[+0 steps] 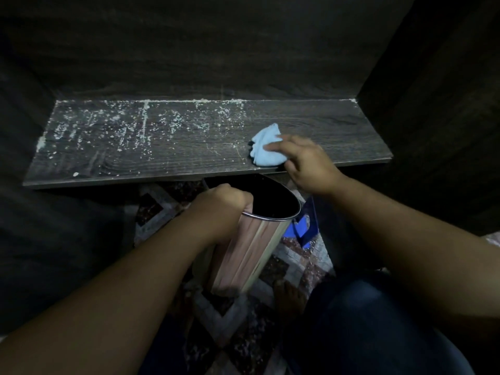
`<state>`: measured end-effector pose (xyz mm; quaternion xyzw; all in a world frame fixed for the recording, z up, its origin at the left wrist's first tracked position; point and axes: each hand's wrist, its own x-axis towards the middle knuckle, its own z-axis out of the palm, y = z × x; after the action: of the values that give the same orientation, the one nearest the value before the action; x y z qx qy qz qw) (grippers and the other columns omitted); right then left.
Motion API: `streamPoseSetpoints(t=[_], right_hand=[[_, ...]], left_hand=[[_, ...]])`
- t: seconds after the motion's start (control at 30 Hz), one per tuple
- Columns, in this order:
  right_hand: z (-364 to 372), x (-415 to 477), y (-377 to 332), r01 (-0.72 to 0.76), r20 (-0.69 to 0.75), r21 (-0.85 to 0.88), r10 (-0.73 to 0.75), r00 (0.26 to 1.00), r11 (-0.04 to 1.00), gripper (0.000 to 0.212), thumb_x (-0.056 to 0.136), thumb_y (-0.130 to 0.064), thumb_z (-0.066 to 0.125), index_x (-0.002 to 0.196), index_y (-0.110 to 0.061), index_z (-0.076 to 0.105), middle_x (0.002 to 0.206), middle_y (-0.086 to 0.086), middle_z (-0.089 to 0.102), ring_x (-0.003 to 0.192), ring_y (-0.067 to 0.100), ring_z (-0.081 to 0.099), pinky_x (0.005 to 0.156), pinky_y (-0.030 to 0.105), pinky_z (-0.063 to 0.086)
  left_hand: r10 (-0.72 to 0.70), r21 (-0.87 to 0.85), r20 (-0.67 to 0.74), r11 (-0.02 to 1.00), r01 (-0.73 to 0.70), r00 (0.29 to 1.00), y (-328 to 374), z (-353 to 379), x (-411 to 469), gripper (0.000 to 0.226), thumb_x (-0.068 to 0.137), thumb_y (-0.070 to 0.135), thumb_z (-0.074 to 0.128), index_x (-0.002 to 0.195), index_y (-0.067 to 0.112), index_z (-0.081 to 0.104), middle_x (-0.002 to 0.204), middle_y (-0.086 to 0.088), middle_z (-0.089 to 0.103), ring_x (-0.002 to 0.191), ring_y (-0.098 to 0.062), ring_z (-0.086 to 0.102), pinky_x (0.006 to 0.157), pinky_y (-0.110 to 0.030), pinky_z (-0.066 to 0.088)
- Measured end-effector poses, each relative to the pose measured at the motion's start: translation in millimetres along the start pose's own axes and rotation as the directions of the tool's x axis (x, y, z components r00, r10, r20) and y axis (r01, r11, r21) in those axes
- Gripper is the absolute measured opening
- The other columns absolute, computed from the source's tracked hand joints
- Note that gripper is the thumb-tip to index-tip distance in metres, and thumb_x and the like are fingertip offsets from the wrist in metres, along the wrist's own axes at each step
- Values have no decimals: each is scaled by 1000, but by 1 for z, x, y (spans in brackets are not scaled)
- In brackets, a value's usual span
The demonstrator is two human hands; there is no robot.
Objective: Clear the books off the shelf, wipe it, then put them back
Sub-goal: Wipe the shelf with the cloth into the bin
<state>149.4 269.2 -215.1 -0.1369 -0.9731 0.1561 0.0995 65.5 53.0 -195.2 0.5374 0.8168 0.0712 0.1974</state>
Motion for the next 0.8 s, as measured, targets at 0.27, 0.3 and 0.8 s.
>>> streamPoseSetpoints(t=[0.27, 0.3, 0.8], right_hand=[[-4, 40, 3, -373, 5, -135, 377, 926, 918, 57, 93, -21, 44, 147, -37, 32, 159, 4, 19, 138, 35, 26, 109, 48, 23], [0, 43, 0, -379, 26, -159, 387, 922, 912, 56, 95, -25, 41, 148, -38, 29, 160, 4, 17, 138, 35, 25, 109, 48, 22], [17, 2, -29, -1, 110, -94, 11, 994, 996, 58, 81, -25, 33, 134, -33, 54, 149, 4, 41, 127, 33, 42, 102, 46, 34]], left_hand=[[-32, 10, 23, 999, 32, 999, 1, -1, -8, 35, 80, 3, 50, 106, 26, 57, 97, -2, 44, 90, -24, 56, 77, -30, 46], [-33, 14, 23, 999, 33, 999, 1, -1, -8, 34, 80, 4, 51, 105, 26, 57, 97, -2, 44, 91, -25, 56, 78, -30, 47], [-28, 90, -49, 995, 32, 998, 16, -2, -17, 34, 87, 3, 45, 112, 22, 57, 107, -9, 54, 106, -27, 56, 79, -29, 43]])
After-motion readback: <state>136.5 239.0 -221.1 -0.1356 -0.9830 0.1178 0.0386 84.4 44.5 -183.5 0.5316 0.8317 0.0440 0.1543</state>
